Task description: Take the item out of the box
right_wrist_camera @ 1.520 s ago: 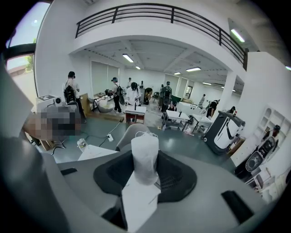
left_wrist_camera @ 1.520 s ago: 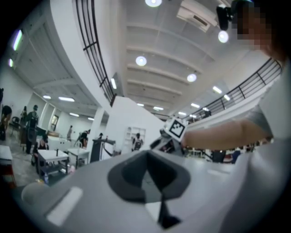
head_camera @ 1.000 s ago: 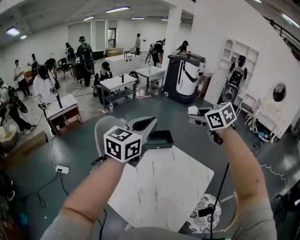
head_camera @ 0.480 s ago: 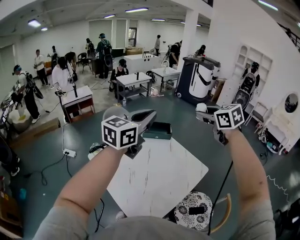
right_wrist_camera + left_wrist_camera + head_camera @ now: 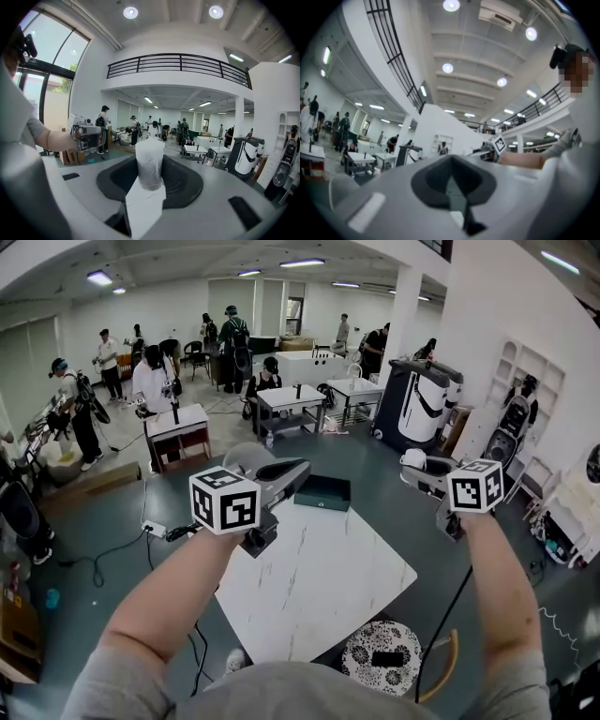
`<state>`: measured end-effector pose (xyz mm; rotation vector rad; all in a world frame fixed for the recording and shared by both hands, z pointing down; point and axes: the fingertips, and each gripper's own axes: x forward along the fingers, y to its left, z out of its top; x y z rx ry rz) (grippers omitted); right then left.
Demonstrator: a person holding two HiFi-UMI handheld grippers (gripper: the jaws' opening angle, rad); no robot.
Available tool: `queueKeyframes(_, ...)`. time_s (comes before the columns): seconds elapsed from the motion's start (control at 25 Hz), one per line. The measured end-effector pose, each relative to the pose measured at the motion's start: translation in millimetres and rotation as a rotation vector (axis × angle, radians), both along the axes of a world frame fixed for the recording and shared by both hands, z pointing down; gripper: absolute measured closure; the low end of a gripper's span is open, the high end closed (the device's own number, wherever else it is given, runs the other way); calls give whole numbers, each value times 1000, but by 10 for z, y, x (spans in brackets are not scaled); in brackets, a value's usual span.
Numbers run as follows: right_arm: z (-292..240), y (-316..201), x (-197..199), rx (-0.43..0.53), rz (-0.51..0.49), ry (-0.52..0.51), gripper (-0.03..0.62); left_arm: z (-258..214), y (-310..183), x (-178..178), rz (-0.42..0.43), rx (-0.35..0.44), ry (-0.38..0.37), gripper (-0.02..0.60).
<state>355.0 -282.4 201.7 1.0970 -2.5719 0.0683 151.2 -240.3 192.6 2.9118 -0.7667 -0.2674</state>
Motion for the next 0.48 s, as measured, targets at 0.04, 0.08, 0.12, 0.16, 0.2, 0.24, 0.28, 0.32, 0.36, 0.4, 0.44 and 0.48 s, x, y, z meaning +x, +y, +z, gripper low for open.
queueKeyframes(0.04, 20, 72, -17, 2, -16, -9, 441, 21, 75, -6, 9, -3, 5, 581)
queueKeyframes(0.08, 40, 144, -33, 6, -30, -14, 441, 45, 147, -10, 17, -5, 8, 581)
queueKeyframes(0.12, 53, 210, -50, 12, -42, -18, 441, 65, 210, -15, 23, -5, 5, 581)
queueKeyframes(0.16, 56, 269, -71, 17, -53, -21, 441, 78, 265, -25, 28, -3, -1, 581)
queueKeyframes(0.2, 56, 328, -94, 21, -63, -27, 441, 90, 317, -40, 32, 0, -8, 581)
queueKeyframes(0.24, 63, 394, -115, 23, -75, -35, 441, 108, 375, -57, 34, 2, -13, 581)
queueKeyframes(0.28, 84, 473, -135, 25, -87, -45, 441, 139, 444, -76, 35, 2, -13, 581)
queueKeyframes(0.32, 117, 561, -154, 26, -101, -57, 441, 178, 520, -98, 39, 1, -10, 581)
queueKeyframes(0.36, 151, 650, -178, 26, -116, -70, 441, 219, 596, -125, 43, -2, -3, 581)
queueKeyframes(0.4, 180, 734, -207, 26, -129, -81, 441, 254, 664, -161, 48, -5, 4, 581)
queueKeyframes(0.44, 203, 811, -244, 26, -143, -91, 441, 281, 724, -203, 54, -8, 12, 581)
queueKeyframes(0.48, 221, 882, -287, 26, -156, -98, 441, 302, 778, -248, 61, -9, 20, 581)
